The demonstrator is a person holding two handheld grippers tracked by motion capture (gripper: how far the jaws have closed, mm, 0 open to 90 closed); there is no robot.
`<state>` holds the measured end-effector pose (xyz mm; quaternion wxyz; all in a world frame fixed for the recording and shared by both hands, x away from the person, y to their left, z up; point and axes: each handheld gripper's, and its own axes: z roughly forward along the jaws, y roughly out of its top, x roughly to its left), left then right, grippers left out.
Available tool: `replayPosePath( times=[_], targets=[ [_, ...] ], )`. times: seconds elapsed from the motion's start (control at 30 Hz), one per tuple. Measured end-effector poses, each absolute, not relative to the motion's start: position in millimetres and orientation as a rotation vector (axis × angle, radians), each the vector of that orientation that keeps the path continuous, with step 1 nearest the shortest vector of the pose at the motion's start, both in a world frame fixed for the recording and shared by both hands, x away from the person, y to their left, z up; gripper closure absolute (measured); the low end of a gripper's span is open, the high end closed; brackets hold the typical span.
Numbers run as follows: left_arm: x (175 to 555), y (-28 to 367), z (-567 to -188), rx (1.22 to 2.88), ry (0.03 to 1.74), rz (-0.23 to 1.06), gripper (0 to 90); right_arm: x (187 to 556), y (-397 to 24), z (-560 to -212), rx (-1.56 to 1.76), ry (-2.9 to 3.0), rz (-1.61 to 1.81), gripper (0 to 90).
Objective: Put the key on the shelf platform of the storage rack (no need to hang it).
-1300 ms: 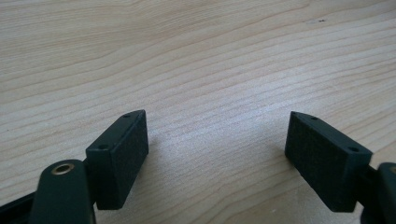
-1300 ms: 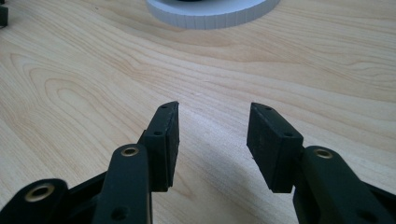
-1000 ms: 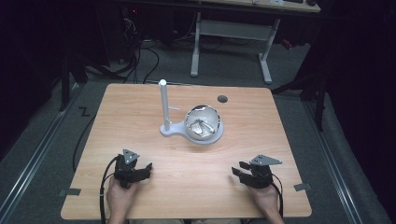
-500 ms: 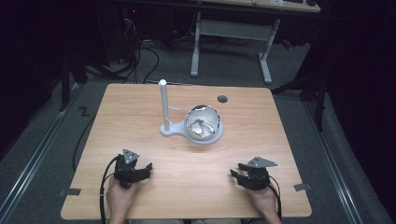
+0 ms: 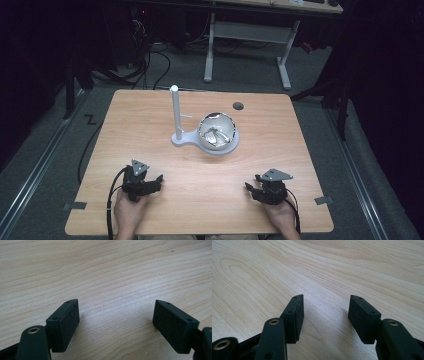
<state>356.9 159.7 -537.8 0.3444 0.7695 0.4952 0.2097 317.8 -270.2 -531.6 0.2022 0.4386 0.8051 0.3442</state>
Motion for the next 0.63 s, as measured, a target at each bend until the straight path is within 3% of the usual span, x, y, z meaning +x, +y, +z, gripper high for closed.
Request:
replayPosePath(
  times=[0.63],
  targets=[
    [356.6, 159.3, -537.9, 1.998, 1.288, 0.549, 21.7, 318.1, -270.2, -531.6, 1.241, 2.241, 0.955, 43.5]
  ],
)
